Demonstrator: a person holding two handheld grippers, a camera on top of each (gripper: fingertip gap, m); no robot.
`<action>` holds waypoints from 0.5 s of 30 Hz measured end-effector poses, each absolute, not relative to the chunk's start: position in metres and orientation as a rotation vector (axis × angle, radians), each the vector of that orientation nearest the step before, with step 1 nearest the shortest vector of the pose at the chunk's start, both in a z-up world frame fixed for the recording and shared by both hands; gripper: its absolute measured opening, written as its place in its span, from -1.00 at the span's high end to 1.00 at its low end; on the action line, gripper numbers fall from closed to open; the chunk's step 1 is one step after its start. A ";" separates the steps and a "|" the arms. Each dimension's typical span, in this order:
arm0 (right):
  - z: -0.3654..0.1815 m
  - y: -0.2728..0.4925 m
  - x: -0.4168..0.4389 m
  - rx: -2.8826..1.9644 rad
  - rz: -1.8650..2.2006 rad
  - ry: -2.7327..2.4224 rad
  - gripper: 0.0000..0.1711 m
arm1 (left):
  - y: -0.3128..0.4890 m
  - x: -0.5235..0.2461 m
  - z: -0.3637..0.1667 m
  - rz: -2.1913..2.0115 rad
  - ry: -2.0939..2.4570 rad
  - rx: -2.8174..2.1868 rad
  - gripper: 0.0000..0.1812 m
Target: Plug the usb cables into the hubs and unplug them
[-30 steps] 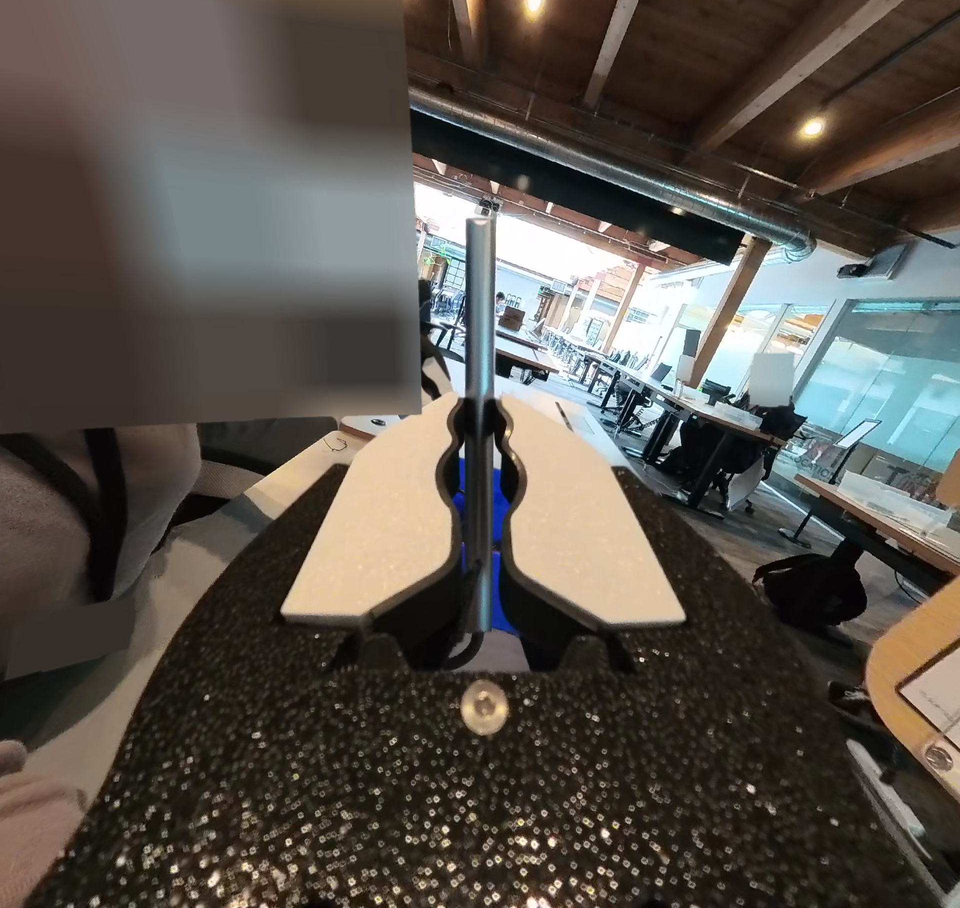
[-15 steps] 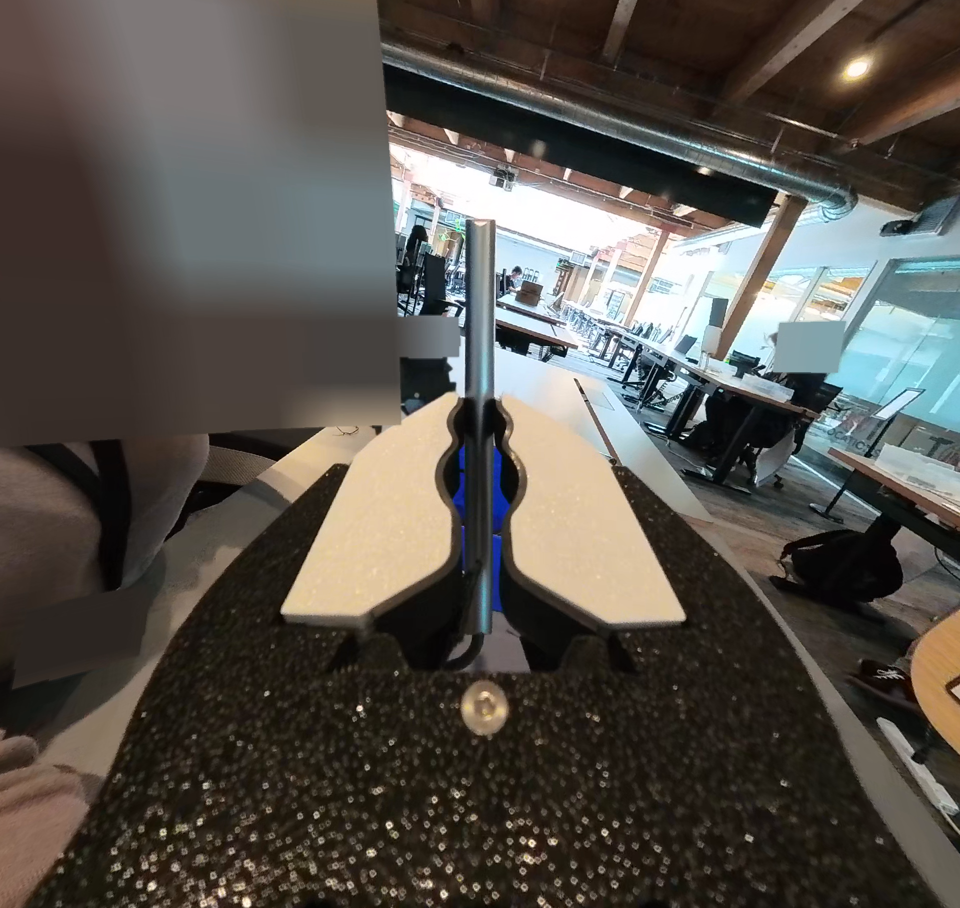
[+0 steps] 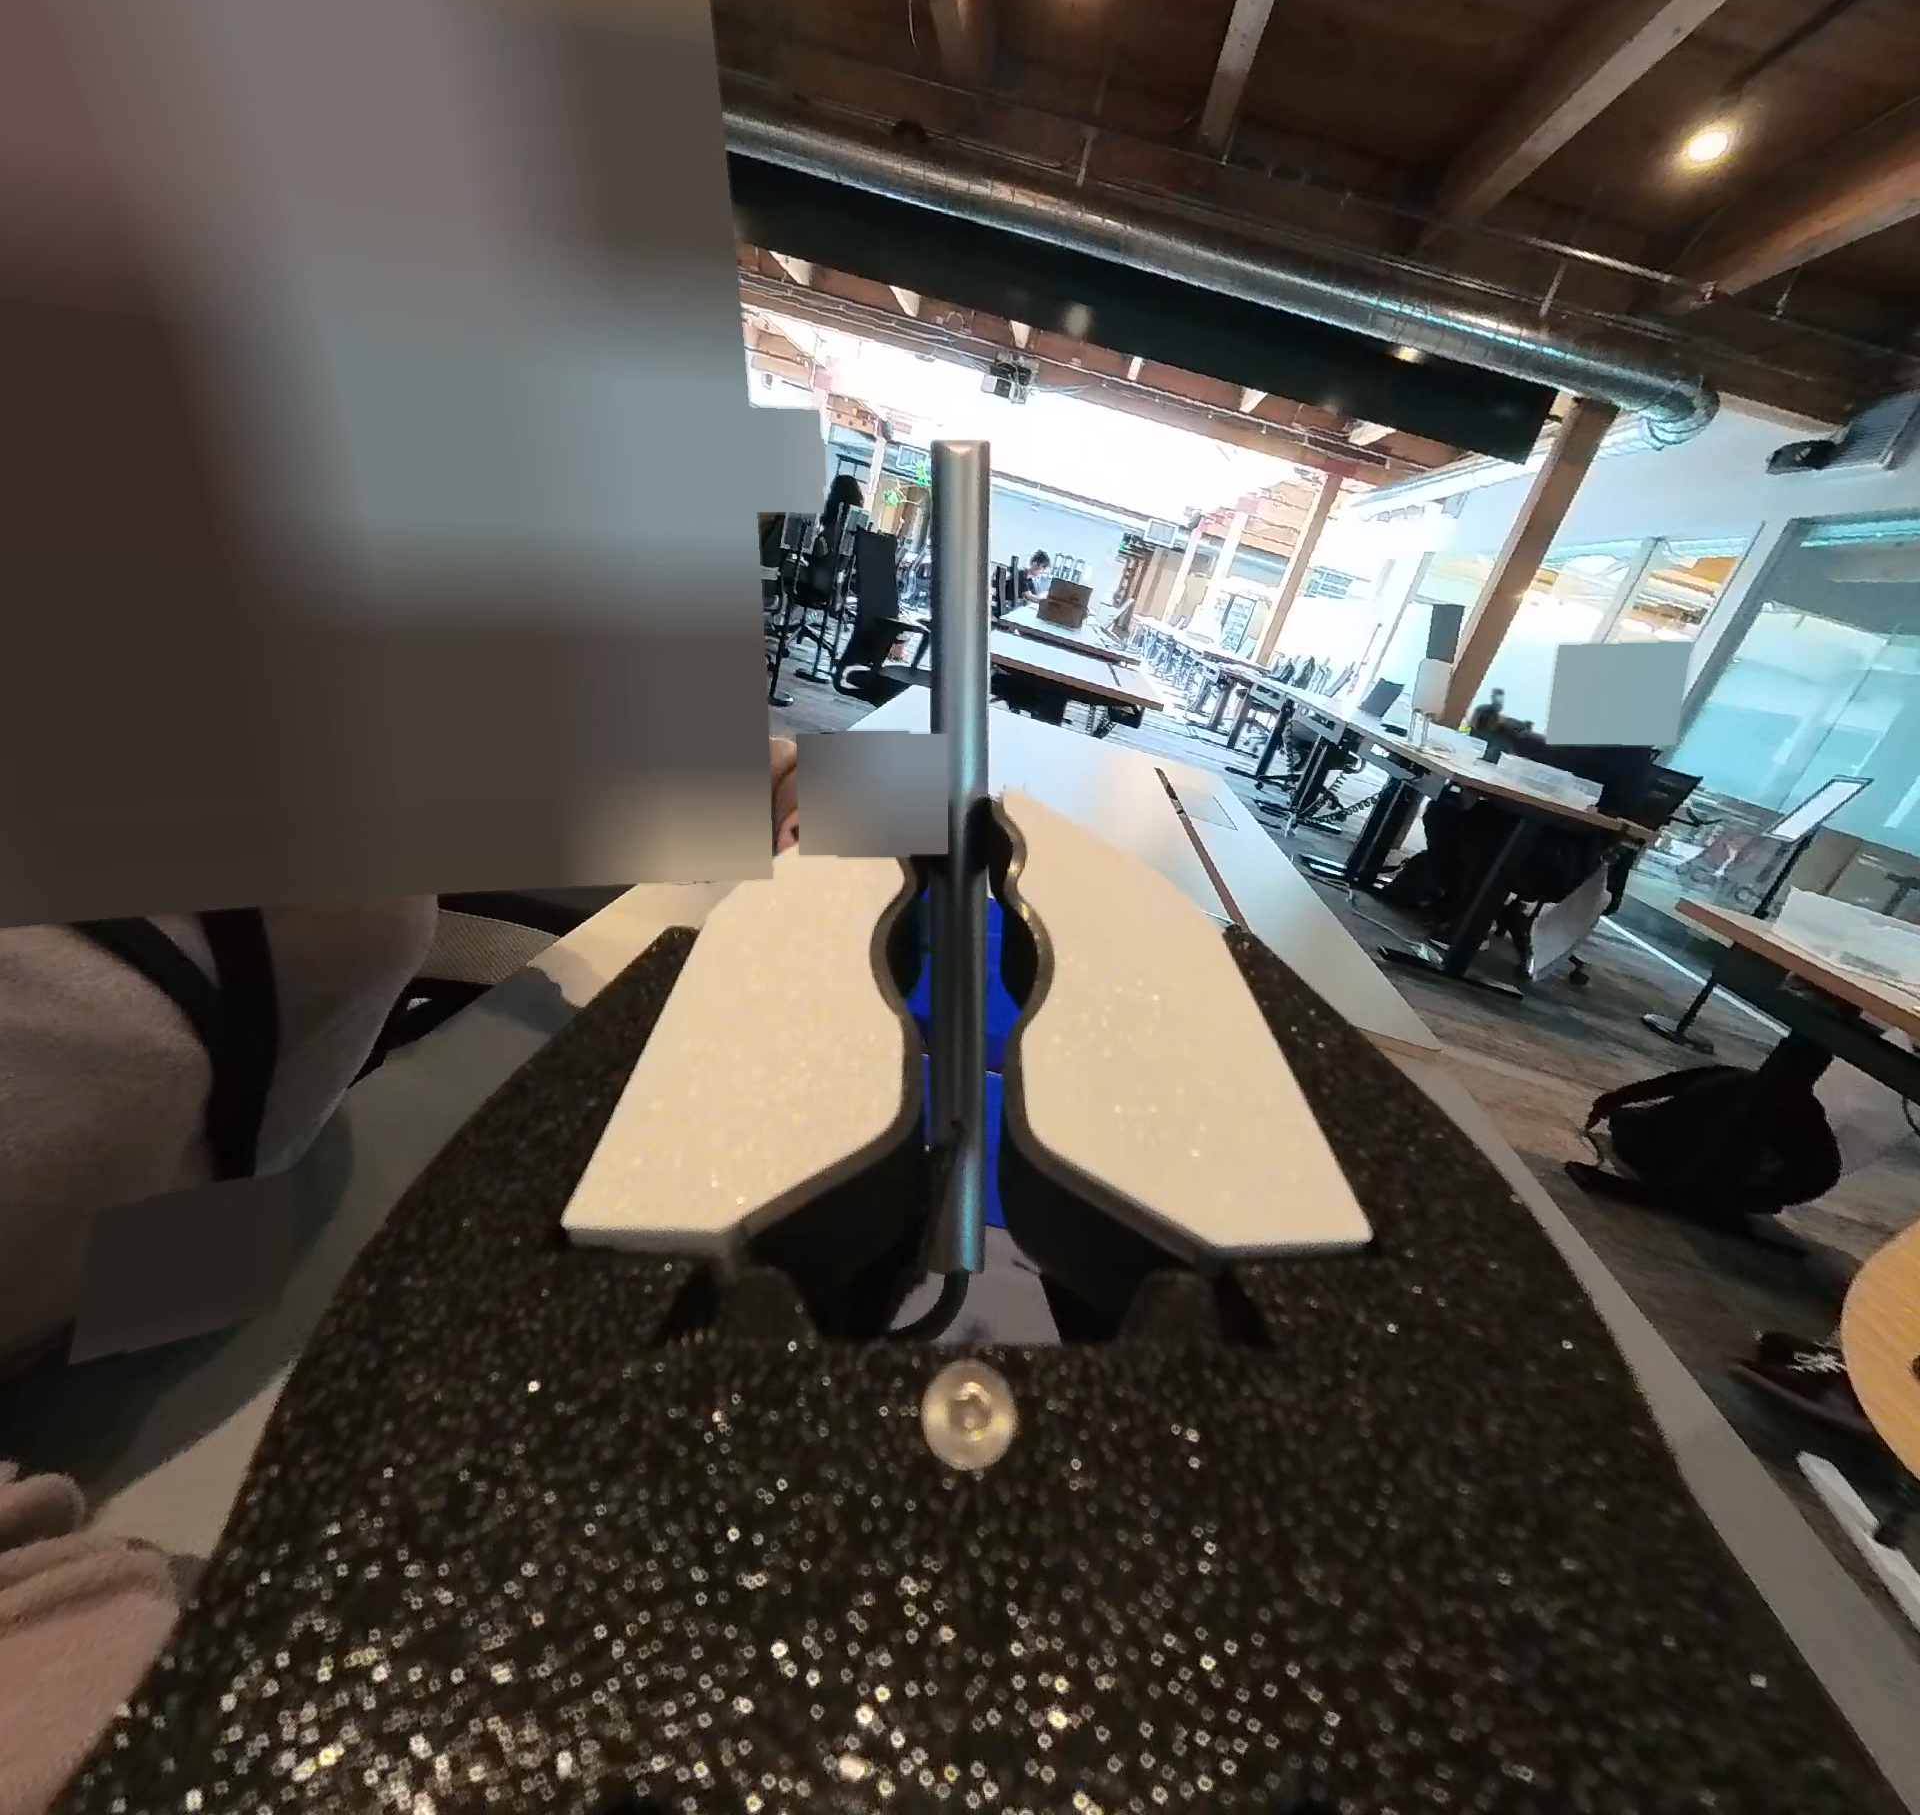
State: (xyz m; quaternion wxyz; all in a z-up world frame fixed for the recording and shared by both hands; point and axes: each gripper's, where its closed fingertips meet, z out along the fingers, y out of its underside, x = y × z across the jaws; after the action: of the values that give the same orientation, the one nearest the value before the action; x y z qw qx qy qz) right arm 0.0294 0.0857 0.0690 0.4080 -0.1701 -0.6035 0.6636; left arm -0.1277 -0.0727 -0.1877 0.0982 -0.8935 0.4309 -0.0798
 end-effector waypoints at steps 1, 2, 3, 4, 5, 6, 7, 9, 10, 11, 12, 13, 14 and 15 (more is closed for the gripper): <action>0.069 0.086 0.029 -0.429 1.676 -1.520 0.90 | -0.074 -0.129 -0.191 -0.230 1.286 -2.657 0.63; 0.069 0.086 0.029 -0.428 1.679 -1.519 0.90 | -0.074 -0.129 -0.194 -0.223 1.294 -2.662 0.67; 0.070 0.085 0.028 -0.426 1.682 -1.520 0.89 | -0.074 -0.130 -0.195 -0.205 1.294 -2.659 0.81; 0.070 0.084 0.028 -0.423 1.685 -1.522 0.89 | -0.073 -0.130 -0.196 -0.188 1.293 -2.650 0.82; 0.070 0.083 0.028 -0.419 1.686 -1.524 0.89 | -0.072 -0.131 -0.195 -0.173 1.280 -2.649 0.82; 0.070 0.082 0.027 -0.415 1.688 -1.527 0.89 | -0.072 -0.132 -0.194 -0.164 1.256 -2.651 0.82; 0.071 0.081 0.027 -0.411 1.690 -1.530 0.89 | -0.072 -0.133 -0.190 -0.161 1.224 -2.645 0.82; 0.070 0.079 0.025 -0.409 1.695 -1.535 0.89 | -0.069 -0.137 -0.178 -0.161 1.129 -2.613 0.83; 0.070 0.079 0.024 -0.414 1.697 -1.538 0.89 | -0.068 -0.141 -0.170 -0.162 1.070 -2.587 0.82; 0.070 0.078 0.021 -0.420 1.699 -1.544 0.89 | -0.067 -0.146 -0.159 -0.160 1.000 -2.555 0.83; 0.069 0.077 0.018 -0.424 1.699 -1.551 0.89 | -0.063 -0.151 -0.145 -0.157 0.915 -2.498 0.83; 0.068 0.076 0.015 -0.421 1.700 -1.558 0.89 | -0.059 -0.154 -0.128 -0.176 0.827 -2.419 0.81; 0.068 0.074 0.012 -0.418 1.702 -1.563 0.89 | -0.056 -0.155 -0.110 -0.209 0.750 -2.332 0.84; 0.069 0.072 0.008 -0.422 1.707 -1.565 0.90 | -0.053 -0.156 -0.093 -0.216 0.684 -2.246 0.84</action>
State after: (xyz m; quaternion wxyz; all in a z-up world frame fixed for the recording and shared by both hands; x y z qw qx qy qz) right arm 0.0077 0.0725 0.0689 0.3838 -0.1655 -0.6141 0.6695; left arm -0.1563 -0.0531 -0.0928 0.3822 -0.8803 0.2680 -0.0846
